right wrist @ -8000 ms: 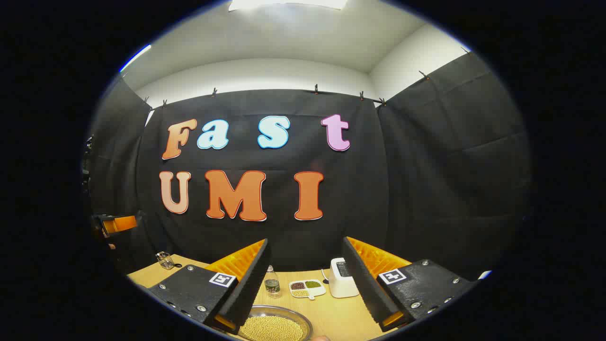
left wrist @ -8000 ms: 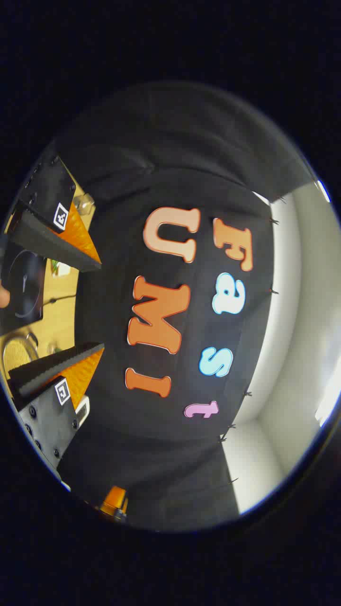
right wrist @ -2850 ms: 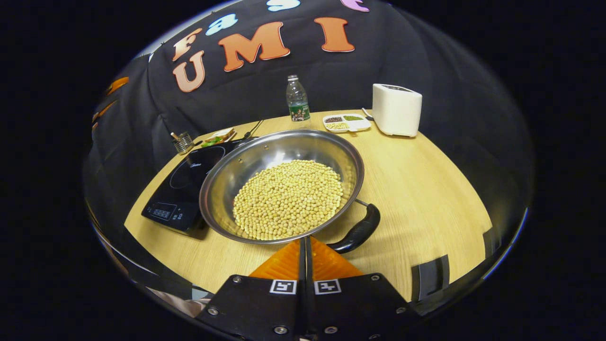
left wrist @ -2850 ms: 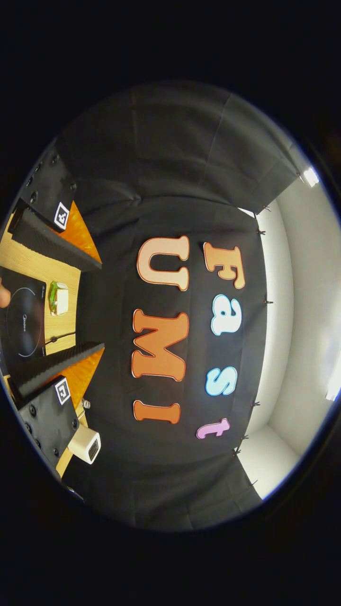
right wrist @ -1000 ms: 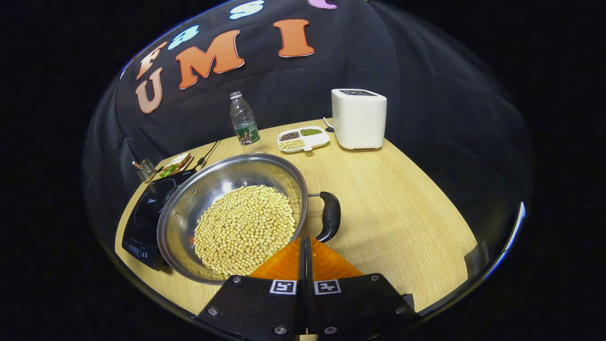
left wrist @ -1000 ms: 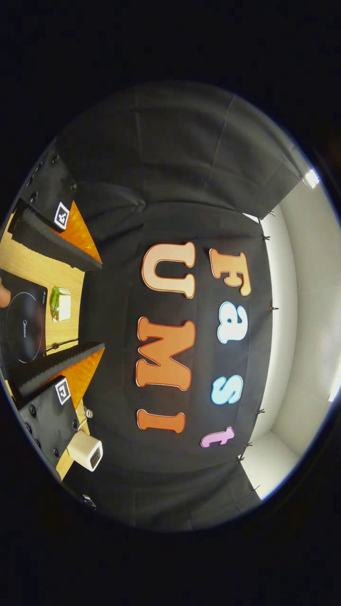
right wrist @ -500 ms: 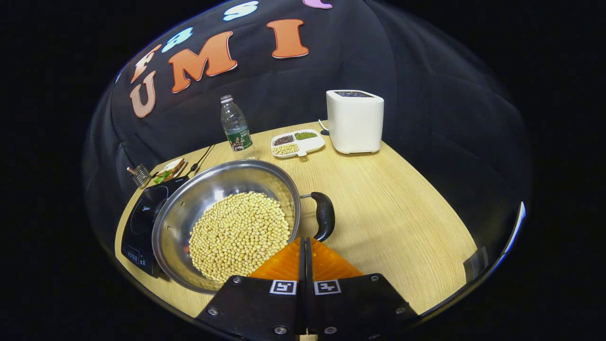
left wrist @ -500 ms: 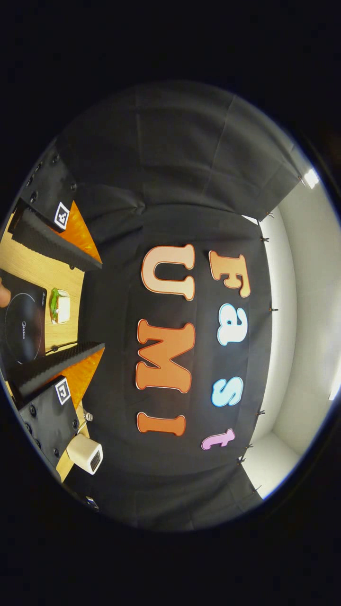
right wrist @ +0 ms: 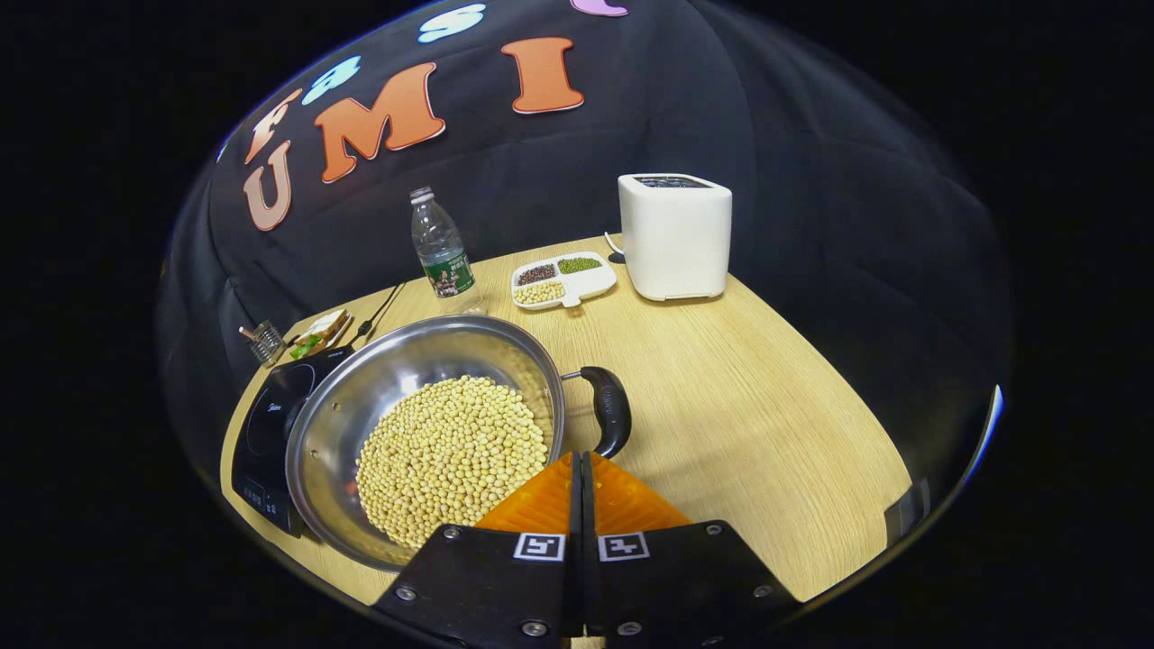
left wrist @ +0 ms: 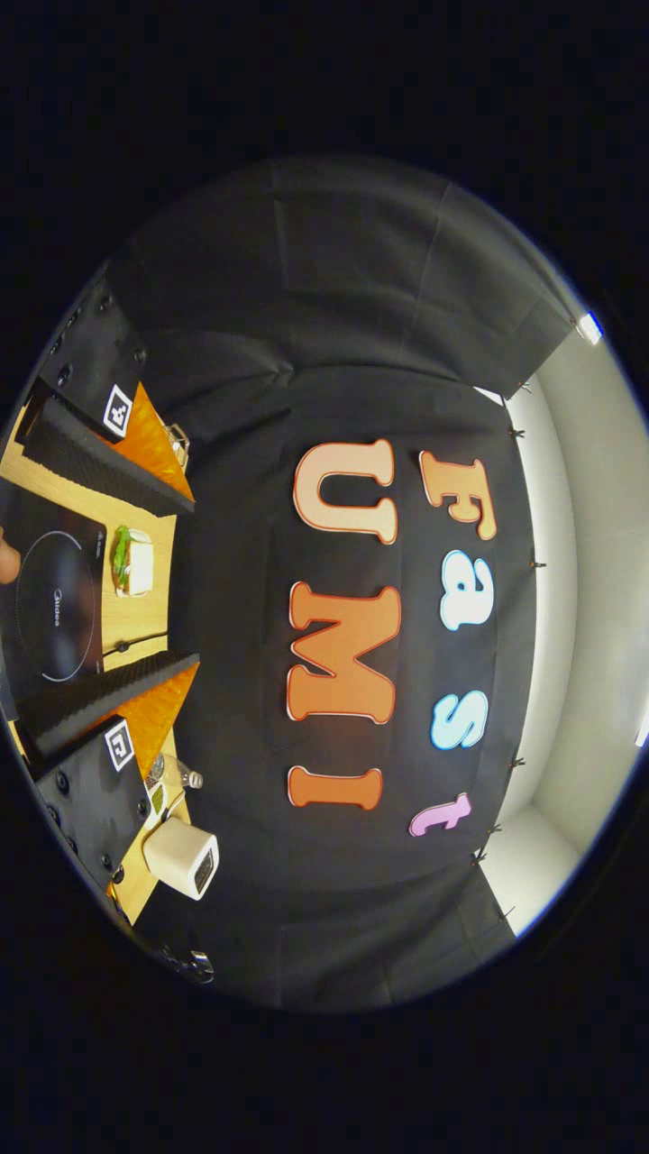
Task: First push the handle of the pot to place it horizontally, then grasp the pot with both hands and set it on the induction cooktop.
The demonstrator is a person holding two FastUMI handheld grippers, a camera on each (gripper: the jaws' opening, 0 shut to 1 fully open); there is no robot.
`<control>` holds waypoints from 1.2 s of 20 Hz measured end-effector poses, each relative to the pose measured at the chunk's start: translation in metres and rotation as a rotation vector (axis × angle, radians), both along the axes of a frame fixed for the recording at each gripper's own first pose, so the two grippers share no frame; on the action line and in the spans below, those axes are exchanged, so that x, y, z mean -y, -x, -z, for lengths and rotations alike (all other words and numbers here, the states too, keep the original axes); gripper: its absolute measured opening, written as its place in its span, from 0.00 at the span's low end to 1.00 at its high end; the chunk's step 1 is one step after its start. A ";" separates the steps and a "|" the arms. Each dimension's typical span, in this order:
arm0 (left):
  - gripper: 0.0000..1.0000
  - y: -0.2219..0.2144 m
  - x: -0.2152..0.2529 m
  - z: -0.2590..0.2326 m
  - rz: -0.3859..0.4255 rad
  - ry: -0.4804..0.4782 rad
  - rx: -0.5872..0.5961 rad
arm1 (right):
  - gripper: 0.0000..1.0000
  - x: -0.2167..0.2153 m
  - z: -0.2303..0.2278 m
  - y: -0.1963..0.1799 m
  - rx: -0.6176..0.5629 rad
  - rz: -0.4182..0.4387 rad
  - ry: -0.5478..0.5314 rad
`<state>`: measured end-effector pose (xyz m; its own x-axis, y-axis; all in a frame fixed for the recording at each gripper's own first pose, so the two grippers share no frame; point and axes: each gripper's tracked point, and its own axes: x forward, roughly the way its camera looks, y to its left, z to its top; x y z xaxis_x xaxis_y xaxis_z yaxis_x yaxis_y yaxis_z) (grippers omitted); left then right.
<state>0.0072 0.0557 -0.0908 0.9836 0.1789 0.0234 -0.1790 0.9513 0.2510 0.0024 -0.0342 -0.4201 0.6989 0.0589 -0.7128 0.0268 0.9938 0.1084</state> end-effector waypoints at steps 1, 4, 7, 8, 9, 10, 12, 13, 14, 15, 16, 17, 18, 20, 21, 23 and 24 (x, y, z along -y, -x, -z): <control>0.98 -0.003 0.004 0.011 0.006 0.003 -0.017 | 0.00 0.000 0.000 -0.002 0.001 -0.002 0.000; 0.99 -0.009 0.014 0.046 0.022 0.007 -0.070 | 0.00 0.000 0.001 -0.006 0.005 -0.004 -0.003; 0.99 -0.013 0.029 0.092 0.045 0.032 -0.141 | 0.00 0.001 0.001 -0.011 0.013 0.000 -0.010; 0.98 -0.012 0.033 0.106 0.051 0.043 -0.162 | 0.00 0.002 0.001 -0.012 0.016 0.000 -0.012; 0.98 -0.013 0.038 0.121 0.058 0.050 -0.186 | 0.00 0.002 0.002 -0.014 0.019 0.000 -0.013; 0.98 -0.013 0.042 0.135 0.064 0.059 -0.215 | 0.00 0.003 0.002 -0.015 0.021 -0.001 -0.013; 0.98 -0.013 0.051 0.160 0.073 0.083 -0.255 | 0.00 0.006 0.004 -0.018 0.025 0.000 -0.004; 0.98 -0.011 0.053 0.170 0.075 0.096 -0.270 | 0.00 0.012 0.005 -0.021 0.028 0.006 0.019; 0.98 -0.012 0.056 0.179 0.076 0.104 -0.283 | 0.00 0.012 0.006 -0.022 0.027 0.003 0.013; 0.98 -0.011 0.057 0.189 0.075 0.105 -0.296 | 0.00 0.011 0.003 -0.023 0.030 0.004 0.001; 0.99 -0.012 0.059 0.196 0.073 0.112 -0.306 | 0.00 0.010 0.005 -0.024 0.031 0.003 -0.005; 0.98 -0.012 0.062 0.204 0.073 0.120 -0.317 | 0.00 0.010 0.006 -0.025 0.033 0.000 -0.007; 0.98 -0.012 0.065 0.212 0.078 0.127 -0.331 | 0.00 0.010 0.005 -0.027 0.037 -0.002 -0.008; 0.98 -0.012 0.071 0.227 0.076 0.133 -0.353 | 0.00 0.010 0.006 -0.029 0.039 -0.012 -0.003; 0.99 -0.012 0.074 0.236 0.072 0.131 -0.361 | 0.00 0.010 0.007 -0.031 0.039 -0.019 0.003; 0.99 -0.013 0.076 0.248 0.061 0.130 -0.379 | 0.00 0.010 0.006 -0.033 0.040 -0.029 0.009; 0.99 -0.013 0.077 0.252 0.054 0.129 -0.384 | 0.00 0.010 0.006 -0.033 0.039 -0.031 0.008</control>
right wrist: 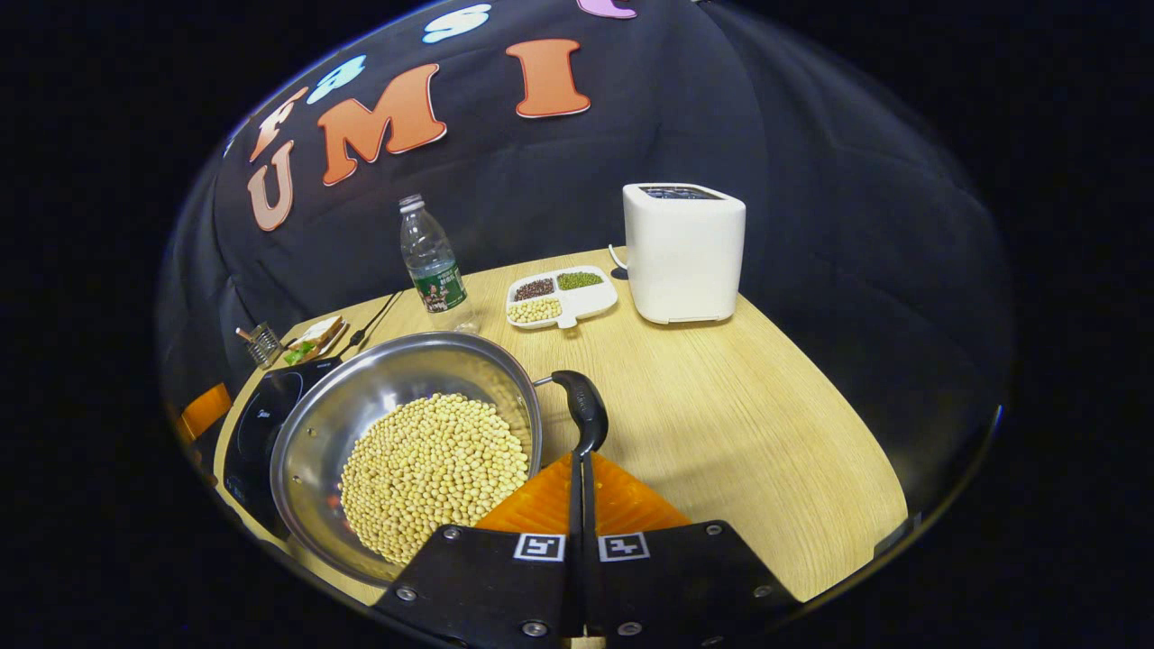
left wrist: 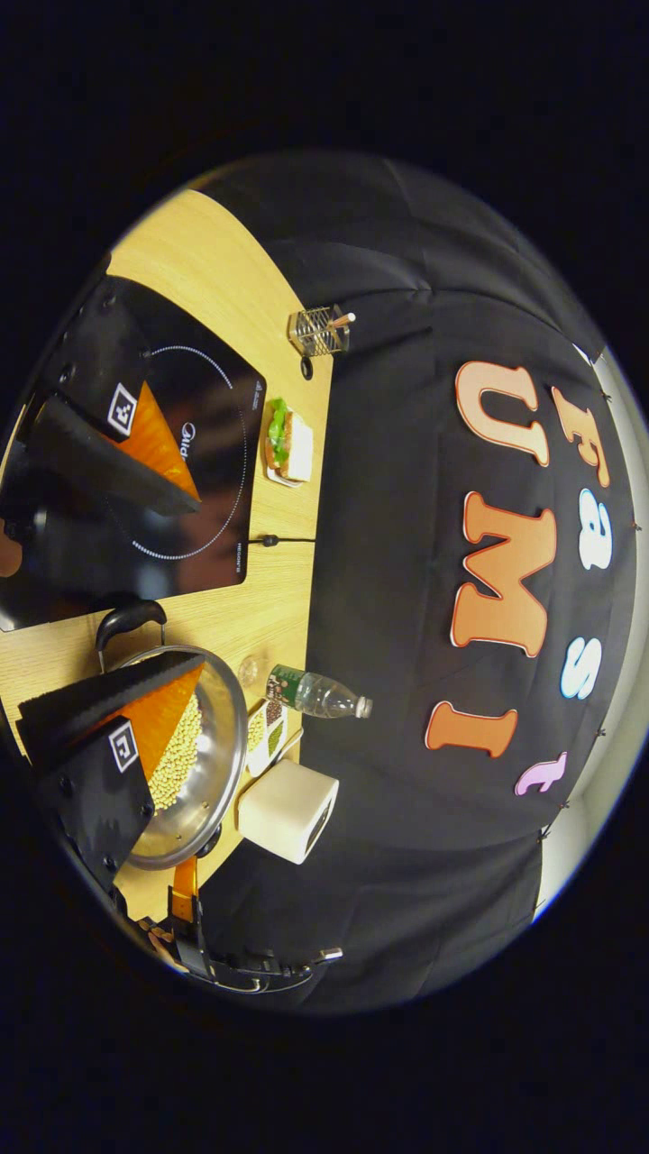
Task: First push the handle of the pot to place it horizontally, then grasp the pot with both hands and set it on the induction cooktop.
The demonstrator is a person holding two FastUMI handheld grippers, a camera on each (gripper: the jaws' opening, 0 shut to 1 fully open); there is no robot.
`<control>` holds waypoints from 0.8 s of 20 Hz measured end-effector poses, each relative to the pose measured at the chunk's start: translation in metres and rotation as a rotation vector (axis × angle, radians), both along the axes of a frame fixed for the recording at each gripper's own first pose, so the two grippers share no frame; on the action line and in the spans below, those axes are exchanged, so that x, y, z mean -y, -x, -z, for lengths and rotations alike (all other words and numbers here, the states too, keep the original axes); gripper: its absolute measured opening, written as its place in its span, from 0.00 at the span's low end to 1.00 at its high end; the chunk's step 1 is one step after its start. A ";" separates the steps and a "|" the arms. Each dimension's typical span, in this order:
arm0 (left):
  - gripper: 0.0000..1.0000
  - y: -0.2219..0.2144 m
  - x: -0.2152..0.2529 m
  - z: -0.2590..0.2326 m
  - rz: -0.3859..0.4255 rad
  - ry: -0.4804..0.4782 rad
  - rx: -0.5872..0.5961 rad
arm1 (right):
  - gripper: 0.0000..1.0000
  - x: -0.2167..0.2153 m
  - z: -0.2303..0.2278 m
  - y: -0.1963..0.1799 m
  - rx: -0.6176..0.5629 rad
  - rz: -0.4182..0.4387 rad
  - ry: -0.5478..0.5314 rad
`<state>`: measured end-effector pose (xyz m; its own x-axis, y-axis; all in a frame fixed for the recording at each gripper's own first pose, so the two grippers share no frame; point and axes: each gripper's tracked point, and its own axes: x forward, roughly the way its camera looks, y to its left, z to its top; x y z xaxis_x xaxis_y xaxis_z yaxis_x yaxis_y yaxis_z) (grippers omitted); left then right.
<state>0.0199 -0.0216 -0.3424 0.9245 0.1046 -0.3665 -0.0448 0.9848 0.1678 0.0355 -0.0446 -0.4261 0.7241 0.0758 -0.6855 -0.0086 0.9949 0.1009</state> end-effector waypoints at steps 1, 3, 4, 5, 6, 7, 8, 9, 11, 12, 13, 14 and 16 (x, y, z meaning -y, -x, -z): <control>0.99 -0.001 0.001 0.006 -0.006 -0.005 -0.005 | 0.00 -0.001 -0.002 0.000 0.004 -0.002 -0.009; 0.99 -0.002 0.003 0.016 -0.016 -0.021 -0.015 | 0.00 -0.005 -0.012 -0.001 0.027 -0.003 -0.041; 1.00 -0.003 0.006 0.023 -0.018 -0.026 -0.023 | 0.00 -0.008 -0.020 -0.003 0.049 -0.006 -0.065; 0.99 -0.003 0.010 0.030 -0.016 -0.025 -0.034 | 0.00 -0.010 -0.029 -0.006 0.077 -0.009 -0.083; 0.99 -0.004 0.015 0.036 -0.012 -0.024 -0.042 | 0.01 -0.012 -0.035 -0.010 0.111 -0.021 -0.093; 0.98 -0.005 0.017 0.040 -0.016 -0.028 -0.044 | 0.15 -0.012 -0.038 -0.015 0.135 -0.026 -0.078; 0.98 -0.007 0.018 0.043 -0.021 -0.033 -0.040 | 0.24 -0.008 -0.035 -0.019 0.146 -0.029 -0.050; 0.98 -0.007 0.020 0.047 -0.026 -0.038 -0.044 | 0.40 -0.008 -0.031 -0.021 0.149 -0.034 -0.027; 0.99 -0.008 0.021 0.057 -0.040 -0.039 -0.057 | 0.57 -0.013 -0.022 -0.026 0.127 -0.049 -0.020; 0.99 -0.008 0.019 0.061 -0.053 -0.038 -0.066 | 0.61 -0.015 -0.016 -0.029 0.116 -0.052 -0.020; 0.99 -0.008 0.016 0.066 -0.065 -0.035 -0.076 | 0.69 -0.013 -0.011 -0.035 0.114 -0.045 -0.008; 0.99 -0.009 0.014 0.070 -0.077 -0.033 -0.088 | 0.72 -0.011 -0.007 -0.039 0.111 -0.044 0.000; 0.99 -0.012 0.013 0.079 -0.091 -0.026 -0.111 | 0.76 -0.015 0.004 -0.042 0.081 -0.042 -0.017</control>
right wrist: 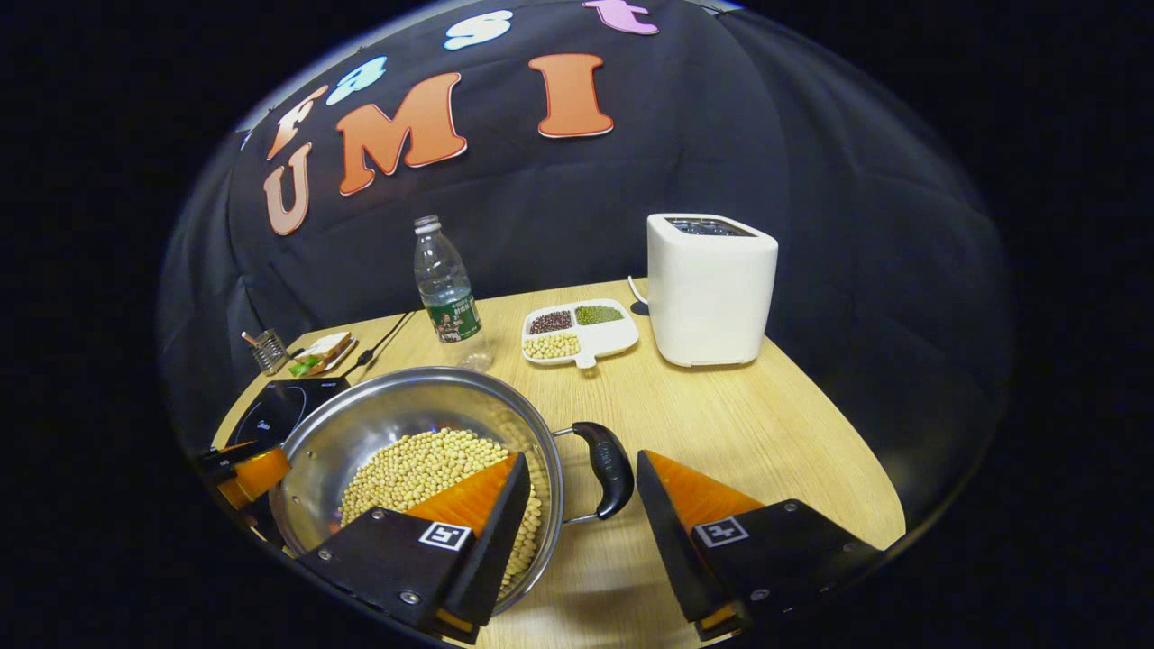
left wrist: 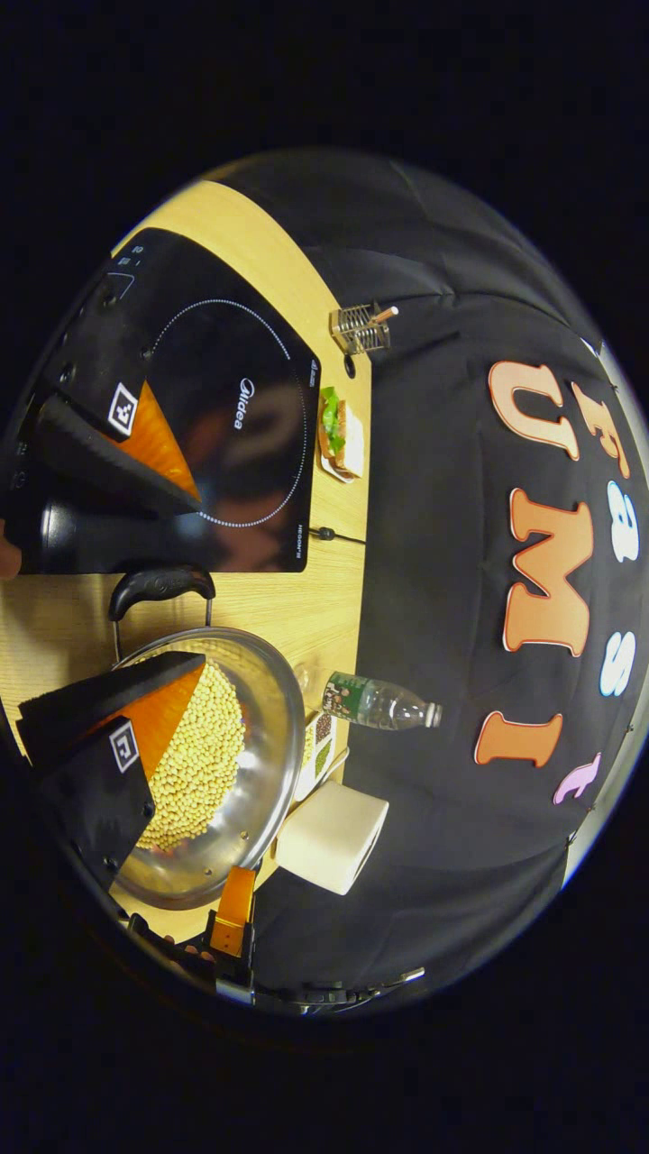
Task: First push the handle of the pot to place it horizontally, then grasp the pot with both hands and set it on the induction cooktop.
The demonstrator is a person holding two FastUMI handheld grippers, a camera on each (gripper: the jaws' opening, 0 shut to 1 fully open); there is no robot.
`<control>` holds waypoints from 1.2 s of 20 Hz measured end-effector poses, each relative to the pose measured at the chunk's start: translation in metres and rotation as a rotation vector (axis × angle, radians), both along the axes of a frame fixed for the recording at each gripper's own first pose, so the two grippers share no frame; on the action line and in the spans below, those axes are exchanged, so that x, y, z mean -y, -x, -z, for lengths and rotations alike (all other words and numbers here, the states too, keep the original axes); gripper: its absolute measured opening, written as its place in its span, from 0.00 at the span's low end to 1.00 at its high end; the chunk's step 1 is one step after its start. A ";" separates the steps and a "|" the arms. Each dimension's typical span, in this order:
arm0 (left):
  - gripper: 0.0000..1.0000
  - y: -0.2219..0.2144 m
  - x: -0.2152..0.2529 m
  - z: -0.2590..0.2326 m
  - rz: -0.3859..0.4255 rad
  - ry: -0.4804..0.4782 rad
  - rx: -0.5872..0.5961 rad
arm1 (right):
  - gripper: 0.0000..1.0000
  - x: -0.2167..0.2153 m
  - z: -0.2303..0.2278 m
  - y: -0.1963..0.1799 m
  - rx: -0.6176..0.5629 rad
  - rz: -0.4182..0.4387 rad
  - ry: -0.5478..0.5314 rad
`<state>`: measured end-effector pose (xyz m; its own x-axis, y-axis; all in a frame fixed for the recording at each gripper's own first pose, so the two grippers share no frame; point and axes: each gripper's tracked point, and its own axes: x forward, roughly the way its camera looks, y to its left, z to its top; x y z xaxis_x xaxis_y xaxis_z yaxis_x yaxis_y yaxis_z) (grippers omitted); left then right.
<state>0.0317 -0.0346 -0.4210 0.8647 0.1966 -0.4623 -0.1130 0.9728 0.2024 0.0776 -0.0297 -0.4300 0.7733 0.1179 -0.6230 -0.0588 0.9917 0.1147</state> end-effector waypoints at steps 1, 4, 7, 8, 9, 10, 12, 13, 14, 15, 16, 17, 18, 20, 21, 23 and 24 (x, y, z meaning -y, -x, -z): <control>0.98 0.000 -0.001 0.005 -0.009 0.006 -0.018 | 0.76 -0.002 0.005 -0.002 -0.020 -0.001 -0.015; 0.98 -0.003 -0.001 0.006 -0.019 -0.006 -0.031 | 0.76 -0.003 0.021 -0.002 -0.065 -0.004 -0.028; 0.98 -0.003 -0.001 0.007 -0.017 -0.026 -0.049 | 0.61 -0.002 0.024 -0.003 -0.077 0.002 -0.027; 0.98 -0.003 0.001 0.009 -0.017 -0.026 -0.056 | 0.60 -0.002 0.023 -0.002 -0.080 0.006 -0.028; 0.96 -0.004 0.003 0.010 -0.013 -0.037 -0.059 | 0.57 -0.003 0.023 -0.001 -0.083 0.005 -0.026; 0.97 -0.004 0.006 0.011 -0.004 -0.038 -0.059 | 0.51 -0.003 0.022 0.001 -0.083 0.011 -0.031; 0.81 -0.012 0.007 0.007 -0.004 -0.048 -0.043 | 0.48 -0.005 0.021 0.003 -0.075 0.023 -0.040; 0.72 -0.011 0.006 0.012 -0.007 -0.036 -0.046 | 0.44 -0.004 0.020 0.005 -0.073 0.036 -0.048; 0.65 -0.010 0.004 0.012 -0.022 -0.018 -0.057 | 0.42 -0.005 0.020 0.006 -0.070 0.054 -0.061; 0.60 -0.010 0.004 0.011 -0.031 0.000 -0.071 | 0.40 -0.006 0.019 0.009 -0.069 0.070 -0.072; 0.55 -0.010 0.003 0.012 -0.043 0.019 -0.080 | 0.38 -0.006 0.017 0.011 -0.064 0.080 -0.079; 0.55 -0.011 0.003 0.011 -0.037 0.017 -0.087 | 0.36 -0.005 0.016 0.012 -0.061 0.096 -0.087; 0.51 -0.010 0.004 0.010 -0.036 0.014 -0.088 | 0.35 -0.005 0.014 0.014 -0.062 0.102 -0.092; 0.49 -0.008 0.004 0.008 -0.029 0.020 -0.091 | 0.30 -0.006 0.004 0.012 -0.038 0.119 -0.102; 0.51 -0.006 0.003 0.008 -0.032 0.036 -0.099 | 0.34 -0.006 -0.001 0.012 -0.028 0.121 -0.098; 0.49 -0.004 0.002 0.004 -0.037 0.066 -0.110 | 0.34 -0.008 -0.013 0.012 -0.005 0.124 -0.094; 0.51 -0.004 0.002 0.001 -0.038 0.068 -0.105 | 0.34 -0.010 -0.016 0.012 0.001 0.121 -0.094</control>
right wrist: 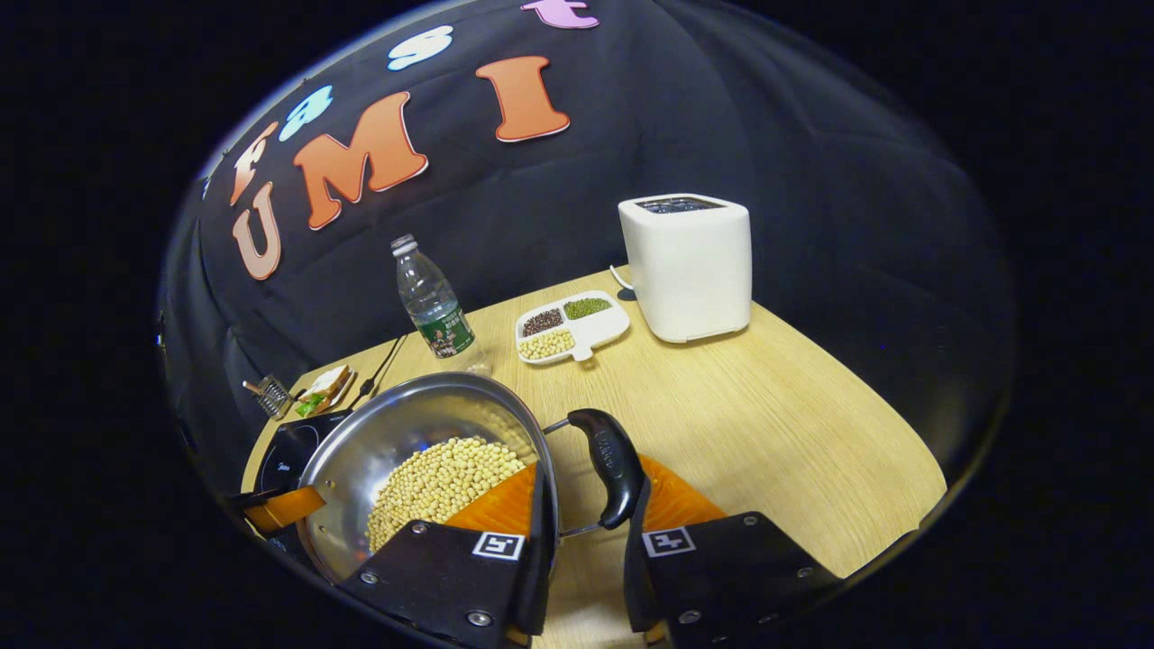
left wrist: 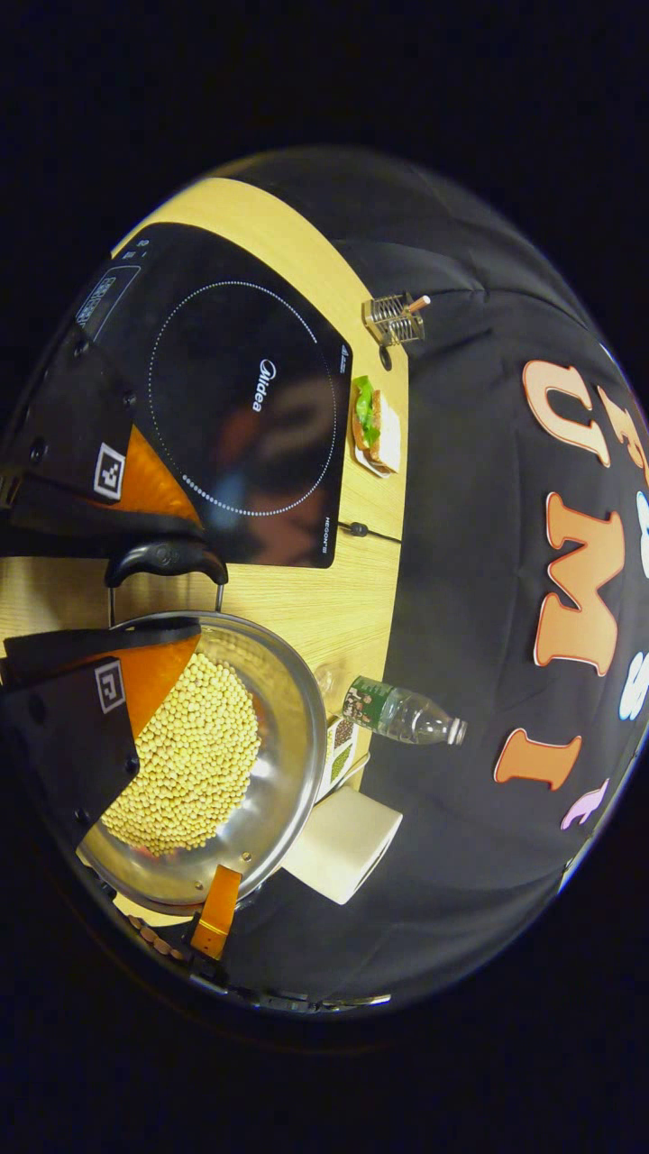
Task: First push the handle of the pot to place it horizontally, then grasp the pot with both hands and set it on the induction cooktop.
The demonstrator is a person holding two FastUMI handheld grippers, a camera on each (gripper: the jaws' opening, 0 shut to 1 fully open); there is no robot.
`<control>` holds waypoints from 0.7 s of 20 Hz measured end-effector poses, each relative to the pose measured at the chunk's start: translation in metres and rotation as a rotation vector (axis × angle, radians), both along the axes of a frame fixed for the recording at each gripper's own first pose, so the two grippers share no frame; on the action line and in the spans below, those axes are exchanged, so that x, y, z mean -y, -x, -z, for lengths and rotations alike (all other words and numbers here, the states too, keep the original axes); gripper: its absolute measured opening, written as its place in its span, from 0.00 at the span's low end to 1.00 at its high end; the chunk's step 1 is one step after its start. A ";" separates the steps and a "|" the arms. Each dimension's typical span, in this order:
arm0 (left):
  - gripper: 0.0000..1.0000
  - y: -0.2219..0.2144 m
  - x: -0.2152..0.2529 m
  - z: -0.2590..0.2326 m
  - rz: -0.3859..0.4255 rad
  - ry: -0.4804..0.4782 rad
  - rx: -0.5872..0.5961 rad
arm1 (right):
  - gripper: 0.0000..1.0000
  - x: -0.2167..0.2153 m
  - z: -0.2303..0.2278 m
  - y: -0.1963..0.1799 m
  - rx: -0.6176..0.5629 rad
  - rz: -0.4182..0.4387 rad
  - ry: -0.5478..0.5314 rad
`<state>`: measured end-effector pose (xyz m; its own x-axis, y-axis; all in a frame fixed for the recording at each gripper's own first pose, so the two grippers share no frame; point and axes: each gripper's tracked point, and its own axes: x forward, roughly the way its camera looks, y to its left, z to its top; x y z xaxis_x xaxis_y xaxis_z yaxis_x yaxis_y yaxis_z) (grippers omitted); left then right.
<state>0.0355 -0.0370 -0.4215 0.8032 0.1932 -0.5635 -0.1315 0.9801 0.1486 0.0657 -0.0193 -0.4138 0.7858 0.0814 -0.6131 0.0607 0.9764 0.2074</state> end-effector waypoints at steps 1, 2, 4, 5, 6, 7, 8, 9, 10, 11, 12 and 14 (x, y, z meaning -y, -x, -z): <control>0.51 0.000 -0.002 -0.007 0.001 -0.005 0.009 | 0.34 -0.003 -0.004 0.000 0.007 0.000 -0.005; 0.49 0.001 -0.004 -0.014 0.001 -0.011 0.019 | 0.34 -0.007 -0.008 0.000 0.009 -0.001 -0.013; 0.51 0.001 -0.010 -0.028 -0.003 -0.015 0.033 | 0.29 -0.015 -0.016 -0.002 0.024 -0.006 -0.027; 0.52 0.000 -0.013 -0.034 -0.005 -0.017 0.040 | 0.34 -0.019 -0.021 -0.003 0.030 -0.009 -0.032; 0.52 0.001 -0.016 -0.041 -0.007 -0.019 0.049 | 0.34 -0.024 -0.025 -0.003 0.038 -0.012 -0.037; 0.50 0.001 -0.019 -0.048 -0.009 -0.023 0.057 | 0.34 -0.029 -0.029 -0.004 0.042 -0.015 -0.044; 0.51 0.001 -0.024 -0.054 -0.010 -0.028 0.065 | 0.34 -0.035 -0.033 -0.005 0.048 -0.018 -0.051; 0.52 0.001 -0.028 -0.061 -0.010 -0.036 0.071 | 0.34 -0.040 -0.036 -0.006 0.052 -0.023 -0.056; 0.50 0.002 -0.032 -0.067 -0.014 -0.041 0.076 | 0.34 -0.046 -0.040 -0.006 0.059 -0.026 -0.063; 0.52 0.002 -0.037 -0.074 -0.017 -0.046 0.081 | 0.34 -0.052 -0.043 -0.007 0.062 -0.031 -0.069; 0.50 0.002 -0.042 -0.080 -0.022 -0.051 0.088 | 0.34 -0.058 -0.046 -0.008 0.064 -0.035 -0.078; 0.51 0.003 -0.053 -0.090 -0.035 -0.052 0.097 | 0.33 -0.072 -0.052 -0.011 0.069 -0.046 -0.090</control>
